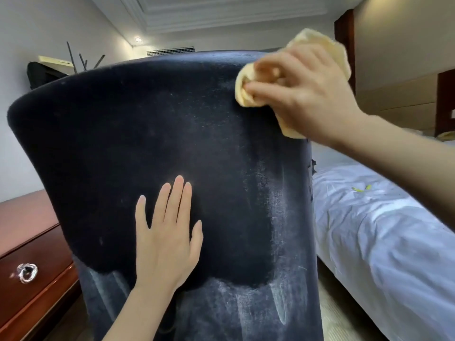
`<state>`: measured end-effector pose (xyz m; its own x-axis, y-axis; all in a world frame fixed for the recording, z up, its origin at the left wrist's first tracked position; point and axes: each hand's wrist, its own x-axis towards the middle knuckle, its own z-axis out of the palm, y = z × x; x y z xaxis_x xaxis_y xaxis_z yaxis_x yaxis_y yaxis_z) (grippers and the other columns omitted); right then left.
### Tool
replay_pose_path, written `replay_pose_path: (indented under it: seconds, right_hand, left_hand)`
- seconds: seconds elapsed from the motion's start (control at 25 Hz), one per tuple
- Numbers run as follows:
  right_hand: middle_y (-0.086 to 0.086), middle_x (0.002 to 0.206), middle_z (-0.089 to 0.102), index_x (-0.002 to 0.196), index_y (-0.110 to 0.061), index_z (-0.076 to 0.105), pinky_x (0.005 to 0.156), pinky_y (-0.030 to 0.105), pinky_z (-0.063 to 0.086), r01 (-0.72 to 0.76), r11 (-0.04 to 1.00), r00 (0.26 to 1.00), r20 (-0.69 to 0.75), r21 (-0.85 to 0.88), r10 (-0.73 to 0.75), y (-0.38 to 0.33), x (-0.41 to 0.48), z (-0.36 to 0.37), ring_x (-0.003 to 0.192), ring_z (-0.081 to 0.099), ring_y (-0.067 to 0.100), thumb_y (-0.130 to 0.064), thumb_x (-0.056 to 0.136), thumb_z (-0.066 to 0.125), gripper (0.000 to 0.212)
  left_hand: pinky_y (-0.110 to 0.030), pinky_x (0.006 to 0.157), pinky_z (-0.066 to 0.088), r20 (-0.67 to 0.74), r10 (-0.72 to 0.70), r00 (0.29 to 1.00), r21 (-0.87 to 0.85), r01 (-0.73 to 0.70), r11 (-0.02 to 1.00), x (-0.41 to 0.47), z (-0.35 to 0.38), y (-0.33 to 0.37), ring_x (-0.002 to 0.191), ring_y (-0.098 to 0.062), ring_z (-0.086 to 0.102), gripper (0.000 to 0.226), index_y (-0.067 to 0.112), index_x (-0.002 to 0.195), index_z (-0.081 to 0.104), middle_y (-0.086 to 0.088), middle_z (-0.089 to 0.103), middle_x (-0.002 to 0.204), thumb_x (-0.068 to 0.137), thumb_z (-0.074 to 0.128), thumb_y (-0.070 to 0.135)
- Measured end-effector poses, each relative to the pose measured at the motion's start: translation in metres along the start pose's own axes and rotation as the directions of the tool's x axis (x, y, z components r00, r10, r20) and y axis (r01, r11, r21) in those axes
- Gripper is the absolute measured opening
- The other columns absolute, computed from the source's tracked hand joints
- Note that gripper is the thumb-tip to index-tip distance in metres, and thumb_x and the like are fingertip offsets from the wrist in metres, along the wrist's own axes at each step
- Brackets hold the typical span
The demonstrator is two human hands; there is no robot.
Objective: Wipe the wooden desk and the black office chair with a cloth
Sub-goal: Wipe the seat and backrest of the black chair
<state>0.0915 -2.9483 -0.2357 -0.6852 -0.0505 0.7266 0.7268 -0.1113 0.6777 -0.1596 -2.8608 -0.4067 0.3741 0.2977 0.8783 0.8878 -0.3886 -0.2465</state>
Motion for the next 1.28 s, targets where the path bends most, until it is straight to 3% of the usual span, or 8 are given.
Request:
replay_pose_path:
  seconds: [0.2, 0.52, 0.64, 0.76, 0.84, 0.92, 1.12, 1.28]
  right_hand:
    - [0.013, 0.104, 0.068, 0.099, -0.013, 0.074, 0.074, 0.037, 0.043, -0.173, 0.984, 0.981, -0.085, 0.04, 0.176, -0.013, -0.004, 0.013, 0.083, 0.061, 0.034, -0.008, 0.09, 0.058, 0.018]
    - [0.011, 0.101, 0.067, 0.104, -0.014, 0.069, 0.072, 0.04, 0.037, -0.192, 0.955, 0.976, 0.144, 0.227, 0.162, -0.064, -0.111, 0.019, 0.074, 0.05, 0.03, -0.01, 0.088, 0.056, 0.021]
    - [0.003, 0.09, 0.064, 0.101, -0.016, 0.066, 0.07, 0.035, 0.041, -0.128, 0.926, 0.937, 0.35, 0.356, -0.006, -0.099, -0.169, 0.004, 0.071, 0.047, 0.024, -0.017, 0.095, 0.043, 0.023]
    - [-0.007, 0.09, 0.068, 0.095, -0.022, 0.067, 0.069, 0.026, 0.053, -0.021, 0.926, 0.846, 0.5, 0.378, -0.185, -0.129, -0.221, -0.01, 0.079, 0.062, 0.011, -0.017, 0.104, 0.021, 0.047]
    - [-0.008, 0.102, 0.069, 0.106, -0.02, 0.056, 0.076, 0.024, 0.053, 0.127, 0.912, 0.824, 0.471, 0.39, -0.316, -0.128, -0.239, -0.012, 0.092, 0.065, 0.009, -0.01, 0.103, 0.029, 0.029]
    - [-0.004, 0.109, 0.069, 0.111, -0.019, 0.053, 0.08, 0.028, 0.052, 0.171, 0.902, 0.866, 0.376, 0.397, -0.329, -0.115, -0.239, -0.009, 0.097, 0.065, 0.014, -0.008, 0.1, 0.036, 0.022]
    - [0.008, 0.117, 0.059, 0.113, -0.014, 0.064, 0.085, 0.039, 0.043, 0.085, 0.957, 0.965, 0.215, 0.276, -0.148, -0.063, -0.175, 0.006, 0.1, 0.054, 0.026, -0.012, 0.097, 0.046, 0.024]
    - [0.015, 0.109, 0.067, 0.103, -0.012, 0.074, 0.077, 0.043, 0.046, -0.038, 0.994, 0.996, 0.088, 0.098, 0.03, -0.008, -0.1, 0.01, 0.091, 0.062, 0.033, -0.009, 0.089, 0.064, 0.018]
  left_hand:
    - [-0.058, 0.113, 0.018, -0.03, -0.024, 0.999, -0.084, 0.021, 0.996, 0.031, 0.003, 0.047, 0.146, -0.034, 0.008, 0.066, 0.008, 0.152, 0.013, -0.015, 0.006, 0.159, 0.096, 0.028, 0.039]
    - [-0.056, 0.113, 0.008, 0.001, 0.02, 1.0, -0.102, -0.02, 0.995, 0.043, 0.03, 0.07, 0.146, -0.027, -0.008, 0.065, 0.015, 0.153, -0.002, -0.005, -0.008, 0.16, 0.097, 0.023, 0.04]
    - [-0.053, 0.113, 0.004, -0.001, 0.035, 0.999, -0.119, -0.035, 0.992, 0.044, 0.034, 0.078, 0.146, -0.024, -0.007, 0.069, 0.016, 0.153, 0.0, -0.003, -0.008, 0.159, 0.097, 0.034, 0.037]
    - [-0.051, 0.113, 0.004, 0.0, 0.038, 0.999, -0.104, -0.038, 0.994, 0.046, 0.033, 0.084, 0.146, -0.024, -0.006, 0.072, 0.016, 0.153, -0.001, -0.003, -0.008, 0.159, 0.096, 0.037, 0.037]
    - [-0.051, 0.113, 0.004, 0.002, 0.038, 0.999, -0.109, -0.038, 0.993, 0.047, 0.033, 0.085, 0.146, -0.023, -0.007, 0.072, 0.016, 0.153, -0.001, -0.002, -0.008, 0.159, 0.095, 0.036, 0.037]
    - [-0.051, 0.113, 0.005, 0.008, 0.041, 0.999, -0.117, -0.04, 0.992, 0.047, 0.032, 0.084, 0.146, -0.023, -0.006, 0.071, 0.016, 0.153, 0.0, -0.002, -0.007, 0.16, 0.095, 0.035, 0.037]
    - [-0.052, 0.113, 0.006, -0.017, 0.051, 0.999, -0.115, -0.053, 0.992, 0.043, 0.033, 0.073, 0.146, -0.023, -0.007, 0.067, 0.016, 0.153, 0.001, -0.002, -0.008, 0.16, 0.097, 0.026, 0.042]
    - [-0.054, 0.113, 0.009, -0.018, 0.061, 0.998, -0.14, -0.063, 0.988, 0.041, 0.03, 0.064, 0.147, -0.023, -0.005, 0.07, 0.015, 0.153, 0.004, -0.003, -0.003, 0.16, 0.095, 0.026, 0.046]
